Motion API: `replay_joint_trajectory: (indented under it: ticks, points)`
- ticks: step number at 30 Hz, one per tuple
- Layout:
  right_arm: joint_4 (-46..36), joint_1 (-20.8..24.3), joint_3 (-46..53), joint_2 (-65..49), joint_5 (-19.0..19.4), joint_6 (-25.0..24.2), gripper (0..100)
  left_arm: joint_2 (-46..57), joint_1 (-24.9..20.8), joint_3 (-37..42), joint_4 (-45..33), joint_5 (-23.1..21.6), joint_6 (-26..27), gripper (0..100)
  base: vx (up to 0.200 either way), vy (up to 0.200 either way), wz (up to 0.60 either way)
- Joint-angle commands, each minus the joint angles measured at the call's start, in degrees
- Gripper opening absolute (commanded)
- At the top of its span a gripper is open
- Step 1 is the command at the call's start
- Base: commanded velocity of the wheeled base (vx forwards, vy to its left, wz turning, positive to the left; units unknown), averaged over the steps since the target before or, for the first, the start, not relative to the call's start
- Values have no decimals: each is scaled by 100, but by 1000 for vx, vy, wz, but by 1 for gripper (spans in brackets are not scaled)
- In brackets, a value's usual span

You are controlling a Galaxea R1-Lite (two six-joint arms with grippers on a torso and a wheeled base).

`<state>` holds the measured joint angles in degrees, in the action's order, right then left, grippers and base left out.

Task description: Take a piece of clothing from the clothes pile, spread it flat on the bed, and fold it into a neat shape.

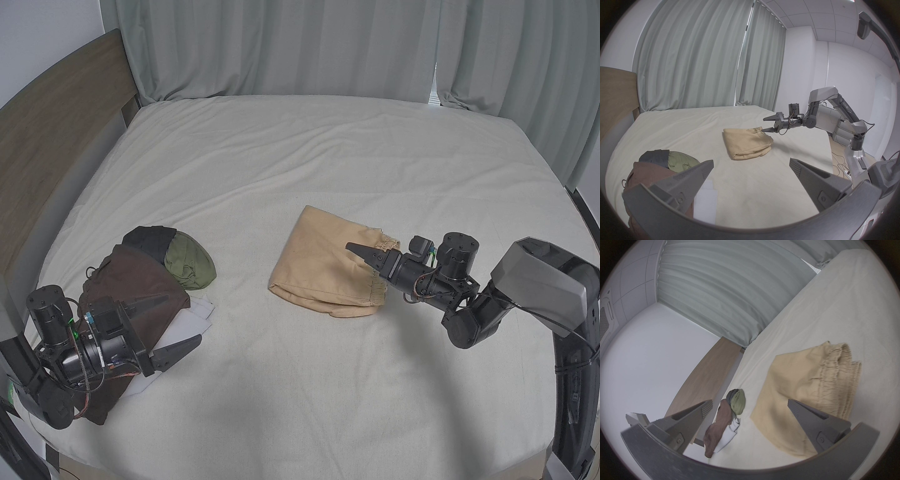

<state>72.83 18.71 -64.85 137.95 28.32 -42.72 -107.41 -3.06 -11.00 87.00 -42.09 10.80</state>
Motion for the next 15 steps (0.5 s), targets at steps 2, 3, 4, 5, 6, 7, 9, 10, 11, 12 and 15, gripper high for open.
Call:
replay_joint_trajectory:
  ticks: [2, 3, 4, 5, 6, 7, 9, 10, 11, 12, 15]
  points:
    - [3, -175, -194, 531, -2, 0, 100, -25, -10, 10, 1, -1, 1, 100, 0, 0, 0]
    - [12, -175, -194, 584, -2, 0, 100, -25, -19, 10, 1, -1, 1, 100, 0, 0, 0]
    - [39, -175, -194, 628, -11, 0, 100, -25, -28, 10, 1, -1, 1, 100, 0, 0, 0]
    - [56, -175, -194, 663, -11, 0, 100, -34, -28, 10, 1, -1, 1, 100, 0, 0, 0]
    - [56, -175, -194, 663, -11, 0, 100, -34, -28, 10, 1, -1, 1, 100, 0, 0, 0]
    - [65, -175, -194, 698, -19, 9, 100, -34, -28, 10, 1, -1, 1, 100, 0, 0, 0]
    - [65, -175, -194, 698, -19, 9, 100, -43, -28, 19, 1, -1, 1, 100, 0, 0, 0]
    - [65, -175, -194, 690, -19, 0, 100, -52, -28, 19, 1, -1, 1, 100, 0, 0, 0]
    - [65, -175, -194, 690, -19, 0, 100, -52, -28, 19, 1, -1, 1, 100, 0, 0, 0]
    - [65, -175, -177, 646, -19, 0, 100, -61, -19, 19, 1, -1, 1, 100, 0, 0, 0]
    - [91, -184, -89, 505, -28, 0, 100, -78, -19, 19, 1, -1, 1, 100, 0, 0, 0]
